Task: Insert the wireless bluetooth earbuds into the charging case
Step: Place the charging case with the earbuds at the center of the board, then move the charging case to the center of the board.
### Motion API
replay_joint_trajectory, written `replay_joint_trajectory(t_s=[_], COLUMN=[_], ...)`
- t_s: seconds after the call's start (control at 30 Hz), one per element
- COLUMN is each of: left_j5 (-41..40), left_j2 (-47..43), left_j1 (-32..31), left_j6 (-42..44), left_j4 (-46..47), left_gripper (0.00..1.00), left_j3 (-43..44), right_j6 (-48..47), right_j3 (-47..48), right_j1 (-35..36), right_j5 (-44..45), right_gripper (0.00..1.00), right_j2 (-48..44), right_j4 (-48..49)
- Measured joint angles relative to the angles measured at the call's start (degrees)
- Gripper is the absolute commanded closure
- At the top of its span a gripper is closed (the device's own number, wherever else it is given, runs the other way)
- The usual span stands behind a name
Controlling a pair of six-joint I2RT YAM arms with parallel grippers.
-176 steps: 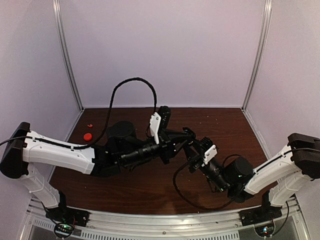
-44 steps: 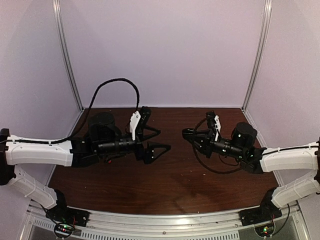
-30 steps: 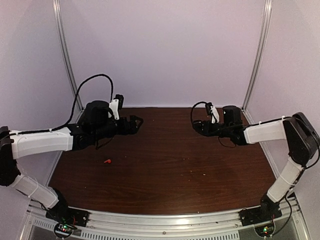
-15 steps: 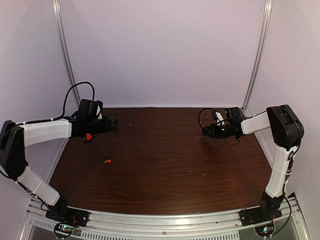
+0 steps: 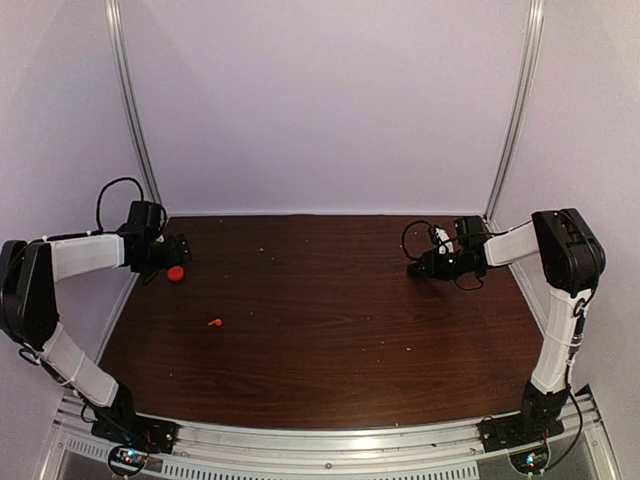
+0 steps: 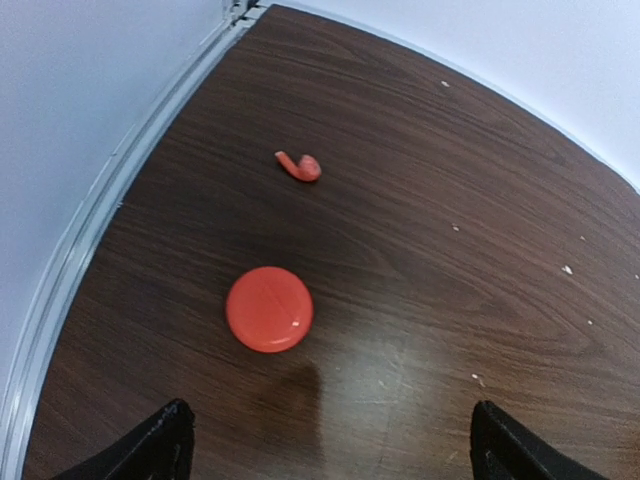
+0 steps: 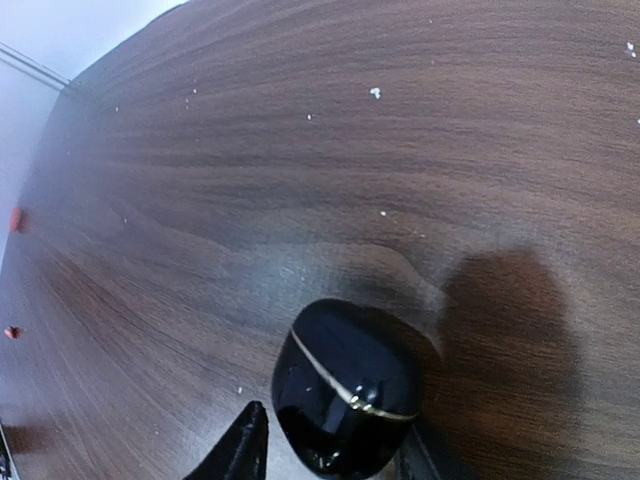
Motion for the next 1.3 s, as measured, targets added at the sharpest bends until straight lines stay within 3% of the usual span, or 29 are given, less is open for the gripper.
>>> replay_joint_trajectory(t_s=[0.17, 0.4, 0.67, 0.87, 1.3], left_j5=[-1.27, -2.36, -3.65, -3.67, 0.70], left_j2=[3.13, 9.42, 18.03, 24.15, 28.59], left_j1=[3.93, 4.28, 4.28, 4.28, 3.58], left_j6=[0.00, 2.45, 6.86, 10.34, 13.94], left_j4=[-0.28, -1.70, -4.31, -5.95, -7.89], left_gripper=[0.03, 0.07, 0.12, 0.18, 0.53], left_j3=[0.02, 1.38, 9.14, 15.37, 20.28], right_j6=[-0.72, -1.68, -1.77, -1.86, -1.33], right_j3=[0.28, 0.79, 0.70, 0.57, -3.10], right_j1=[-0.13, -0.13, -0.15, -0.15, -0.15], right_j5=[1.14, 3.39, 6.05, 6.58, 5.46], right_gripper=[0.39, 0.24, 0.11, 0.08, 0.00], right_j2=[0.00, -0.48, -4.07, -8.41, -11.56], right_j4=[-0.83, -1.57, -3.74, -3.63, -2.60])
